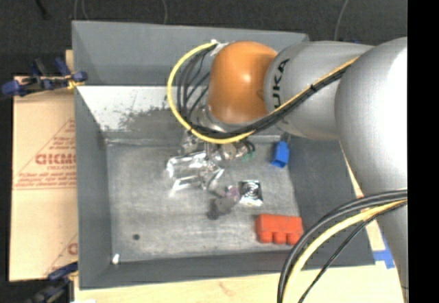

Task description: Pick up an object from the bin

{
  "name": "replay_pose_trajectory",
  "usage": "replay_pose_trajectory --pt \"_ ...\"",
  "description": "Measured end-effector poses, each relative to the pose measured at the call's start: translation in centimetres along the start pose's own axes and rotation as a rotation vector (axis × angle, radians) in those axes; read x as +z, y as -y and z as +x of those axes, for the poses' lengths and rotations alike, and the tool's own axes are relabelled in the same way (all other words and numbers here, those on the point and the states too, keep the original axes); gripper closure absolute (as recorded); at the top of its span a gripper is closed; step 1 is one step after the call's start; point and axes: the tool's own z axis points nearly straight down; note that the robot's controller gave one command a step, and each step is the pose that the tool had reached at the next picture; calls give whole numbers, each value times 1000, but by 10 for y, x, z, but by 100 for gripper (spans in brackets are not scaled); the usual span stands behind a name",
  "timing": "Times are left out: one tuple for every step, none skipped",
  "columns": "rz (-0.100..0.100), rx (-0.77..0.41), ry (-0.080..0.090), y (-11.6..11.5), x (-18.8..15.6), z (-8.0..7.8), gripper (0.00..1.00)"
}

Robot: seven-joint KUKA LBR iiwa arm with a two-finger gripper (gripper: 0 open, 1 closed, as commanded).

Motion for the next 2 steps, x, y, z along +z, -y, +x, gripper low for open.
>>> replay_pose_trajectory --pt "3 12 4 -16 -96 -12 100" --pt "1 -237 -1 -29 -127 -19 100"
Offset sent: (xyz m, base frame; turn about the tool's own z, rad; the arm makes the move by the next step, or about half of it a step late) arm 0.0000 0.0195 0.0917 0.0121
